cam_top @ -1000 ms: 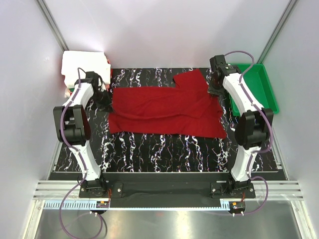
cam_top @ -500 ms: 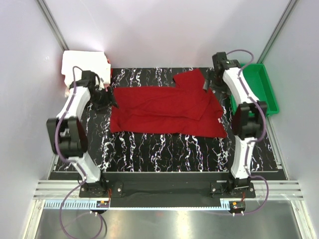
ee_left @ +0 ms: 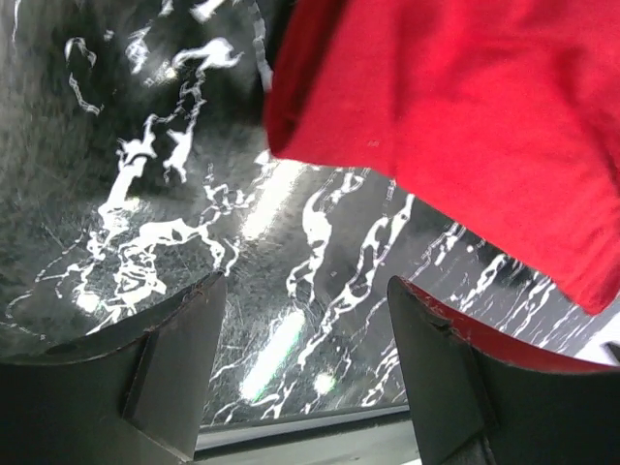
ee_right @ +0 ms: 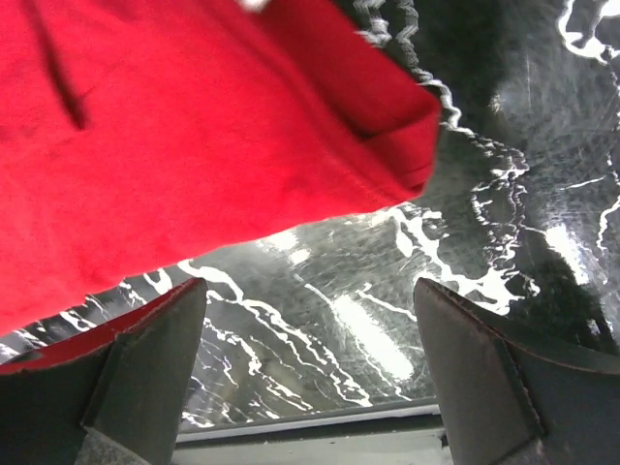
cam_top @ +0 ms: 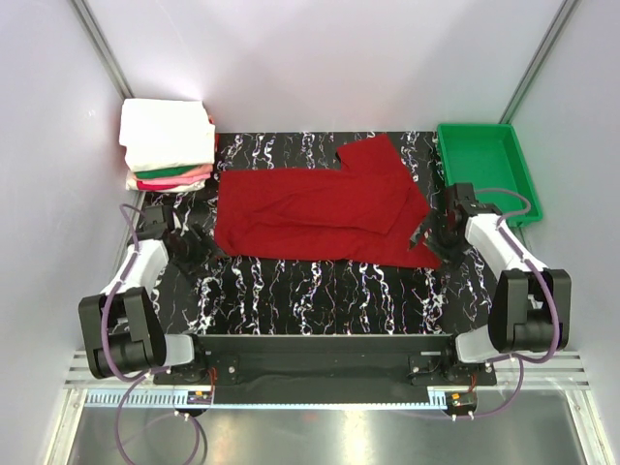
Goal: Fold and stack the t-shirts
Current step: Fold the tshirt
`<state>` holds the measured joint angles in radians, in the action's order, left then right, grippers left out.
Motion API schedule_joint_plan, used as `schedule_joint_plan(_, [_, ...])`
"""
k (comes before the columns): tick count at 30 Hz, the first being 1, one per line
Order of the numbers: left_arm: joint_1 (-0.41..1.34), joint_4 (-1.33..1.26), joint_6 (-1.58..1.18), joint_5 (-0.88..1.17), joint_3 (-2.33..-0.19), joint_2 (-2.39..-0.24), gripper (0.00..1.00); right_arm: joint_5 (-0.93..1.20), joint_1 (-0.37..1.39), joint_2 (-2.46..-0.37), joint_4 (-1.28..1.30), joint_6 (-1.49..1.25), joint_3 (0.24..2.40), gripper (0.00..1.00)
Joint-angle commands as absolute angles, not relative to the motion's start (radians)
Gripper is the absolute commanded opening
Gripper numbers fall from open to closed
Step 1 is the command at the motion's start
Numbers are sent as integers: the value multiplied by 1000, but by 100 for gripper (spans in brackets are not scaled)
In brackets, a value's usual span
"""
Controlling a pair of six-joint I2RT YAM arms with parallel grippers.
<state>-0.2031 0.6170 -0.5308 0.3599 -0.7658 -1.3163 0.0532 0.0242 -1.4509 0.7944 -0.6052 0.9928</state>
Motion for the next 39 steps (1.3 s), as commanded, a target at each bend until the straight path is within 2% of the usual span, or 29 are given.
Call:
schedule_joint_plan(1, [-215,422,-609,388,-753,-1301,70,129,-53,-1433,664,-626,948,93])
schedule_joint_plan(15, [-215,244,-707,311,-670,-1437,60,166,-109,-1512,581,-623,913,83])
schedule_joint_plan(18, [-213,207,-721,308,-652,-1454,54,160,-110,-1529,569,-623,911,80])
schedule_joint_plan(21, [-215,178,-729,295,-644,-1463,39,146,-113,-1548,552,-624,899,76])
schedule_joint_plan(25, [-213,153,-718,310,-658,-1494,13,120,-118,-1568,548,-615,893,69])
schedule_joint_plan(26, [-215,153,-716,319,-667,-1503,2,112,-118,-1566,552,-614,894,69])
schedule_joint_plan(27, [-212,155,-713,321,-670,-1506,0,103,-118,-1562,557,-615,890,69])
schedule_joint_plan(33, [-210,166,-698,316,-684,-1506,0,5,-118,-1451,607,-629,851,73])
schedule_joint_plan(39, [-210,170,-703,316,-672,-1494,0,35,-118,-1445,586,-643,798,74])
